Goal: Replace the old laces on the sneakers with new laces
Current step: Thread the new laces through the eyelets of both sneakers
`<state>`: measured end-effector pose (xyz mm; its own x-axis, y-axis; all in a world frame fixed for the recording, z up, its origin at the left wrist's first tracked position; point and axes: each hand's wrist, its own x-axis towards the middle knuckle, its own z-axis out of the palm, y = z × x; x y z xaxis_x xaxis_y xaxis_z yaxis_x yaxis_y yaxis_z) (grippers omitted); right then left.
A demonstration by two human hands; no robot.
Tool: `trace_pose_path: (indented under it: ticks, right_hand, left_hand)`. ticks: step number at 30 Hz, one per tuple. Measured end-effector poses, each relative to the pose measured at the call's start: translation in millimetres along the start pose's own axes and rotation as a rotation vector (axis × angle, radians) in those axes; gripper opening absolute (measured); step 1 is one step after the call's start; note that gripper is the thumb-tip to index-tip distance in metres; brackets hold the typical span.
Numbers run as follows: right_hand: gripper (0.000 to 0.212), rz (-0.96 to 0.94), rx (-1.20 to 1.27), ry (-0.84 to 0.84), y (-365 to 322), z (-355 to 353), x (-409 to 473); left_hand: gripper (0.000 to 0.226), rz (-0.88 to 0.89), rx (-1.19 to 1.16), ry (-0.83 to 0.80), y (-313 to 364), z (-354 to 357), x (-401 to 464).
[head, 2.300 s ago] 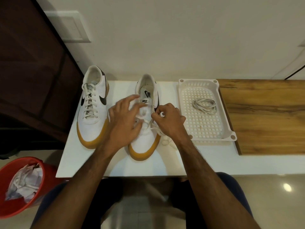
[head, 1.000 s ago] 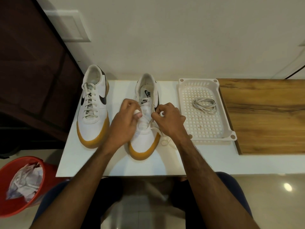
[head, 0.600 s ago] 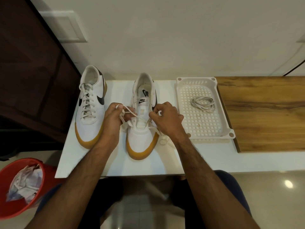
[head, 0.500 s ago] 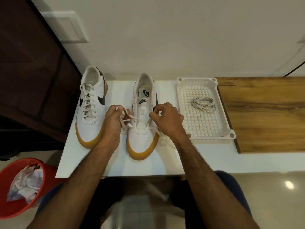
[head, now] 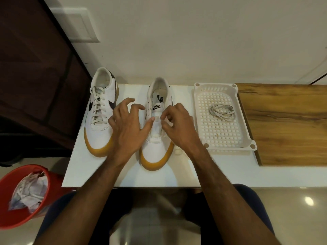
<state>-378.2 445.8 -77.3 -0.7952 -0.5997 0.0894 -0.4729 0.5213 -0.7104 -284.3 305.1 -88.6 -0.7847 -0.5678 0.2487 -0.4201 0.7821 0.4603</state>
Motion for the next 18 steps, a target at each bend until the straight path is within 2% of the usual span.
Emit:
trace_pose_path:
  ticks: [2,4,6,12,18]
  right_hand:
    - [0.008,-0.075,-0.095,-0.128,-3.8,0.5,-0.8]
    - [0.013,-0.114,-0.171,-0.209,-5.3,0.4,-2.4]
    - [0.015,-0.127,-0.199,-0.242,-6.4,-0.8,-3.5]
    - [0.014,-0.161,-0.256,-0.221,-11.7,1.7,-4.0]
    - [0.018,-0.187,-0.372,-0.163,-14.3,15.3,-8.1]
  left_hand:
    - [0.044,0.027,0.053,0.025,2.6,-0.1,1.0]
    - [0.044,-0.002,-0.008,-0.095,3.1,-2.7,4.0]
    - [0.043,-0.117,-0.134,-0.24,2.1,-4.6,5.7]
    - [0.029,-0.223,-0.379,-0.236,-8.3,-12.1,11.2]
    - [0.024,-0.241,-0.424,-0.239,-10.2,-12.2,11.6]
